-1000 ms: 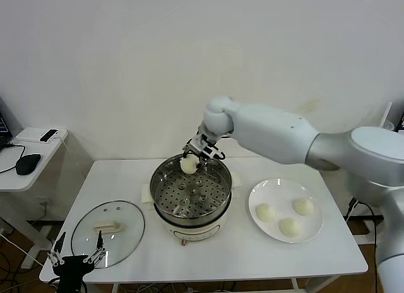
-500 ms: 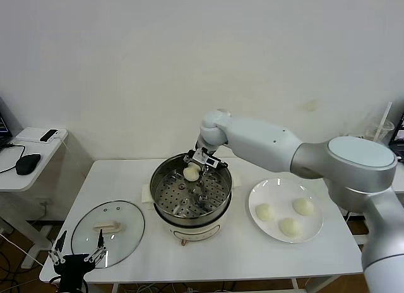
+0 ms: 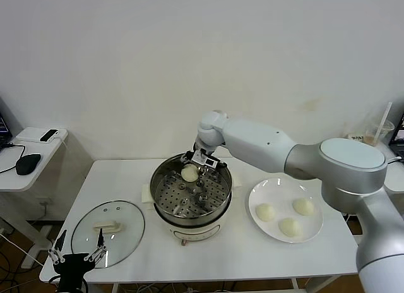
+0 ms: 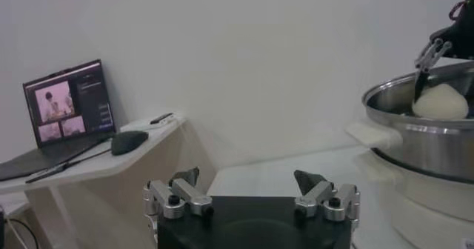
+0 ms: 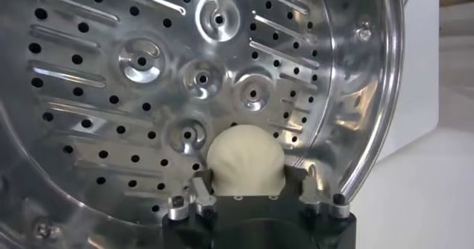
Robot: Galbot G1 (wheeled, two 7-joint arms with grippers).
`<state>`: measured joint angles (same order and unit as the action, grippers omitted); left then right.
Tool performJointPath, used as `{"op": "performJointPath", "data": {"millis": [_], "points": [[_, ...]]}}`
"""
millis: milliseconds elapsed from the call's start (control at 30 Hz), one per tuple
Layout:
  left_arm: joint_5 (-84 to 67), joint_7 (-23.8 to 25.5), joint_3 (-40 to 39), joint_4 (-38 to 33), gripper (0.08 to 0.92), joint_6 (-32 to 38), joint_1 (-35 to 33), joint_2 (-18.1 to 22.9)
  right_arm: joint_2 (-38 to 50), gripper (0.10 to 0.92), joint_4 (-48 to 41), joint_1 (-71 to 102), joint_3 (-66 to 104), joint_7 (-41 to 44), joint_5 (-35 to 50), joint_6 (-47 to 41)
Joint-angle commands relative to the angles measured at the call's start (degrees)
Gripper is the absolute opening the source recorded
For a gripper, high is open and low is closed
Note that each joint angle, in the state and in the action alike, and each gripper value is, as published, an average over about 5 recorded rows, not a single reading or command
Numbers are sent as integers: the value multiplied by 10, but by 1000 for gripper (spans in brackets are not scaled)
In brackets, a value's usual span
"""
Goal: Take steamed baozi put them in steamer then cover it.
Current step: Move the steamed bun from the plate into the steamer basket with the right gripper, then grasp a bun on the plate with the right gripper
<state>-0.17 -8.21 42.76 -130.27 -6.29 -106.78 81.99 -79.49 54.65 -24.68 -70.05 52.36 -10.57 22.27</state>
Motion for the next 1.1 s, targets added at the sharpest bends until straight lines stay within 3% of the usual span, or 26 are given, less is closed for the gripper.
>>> {"op": "performJointPath", "data": {"millis": [33,233,567,867,1100], "points": [[0,0,0,0,823,-1,-1,0,13,813,30,-25,-5,24,62,-32],[-1,1,1,-1,823,-1,-1,-6,90,823,156,-91,4,85,160,-180],[-14,4,6,-13,823,-11,3,-24,295,823,295,-139,33,100,185,-352],[-19,7,2,-11,823,-14,11,-40,486,823,375,-86,21,100,141,-382],[-20,7,6,-7,823,-14,11,-48,540,823,406,15,35,88,123,-380]]}}
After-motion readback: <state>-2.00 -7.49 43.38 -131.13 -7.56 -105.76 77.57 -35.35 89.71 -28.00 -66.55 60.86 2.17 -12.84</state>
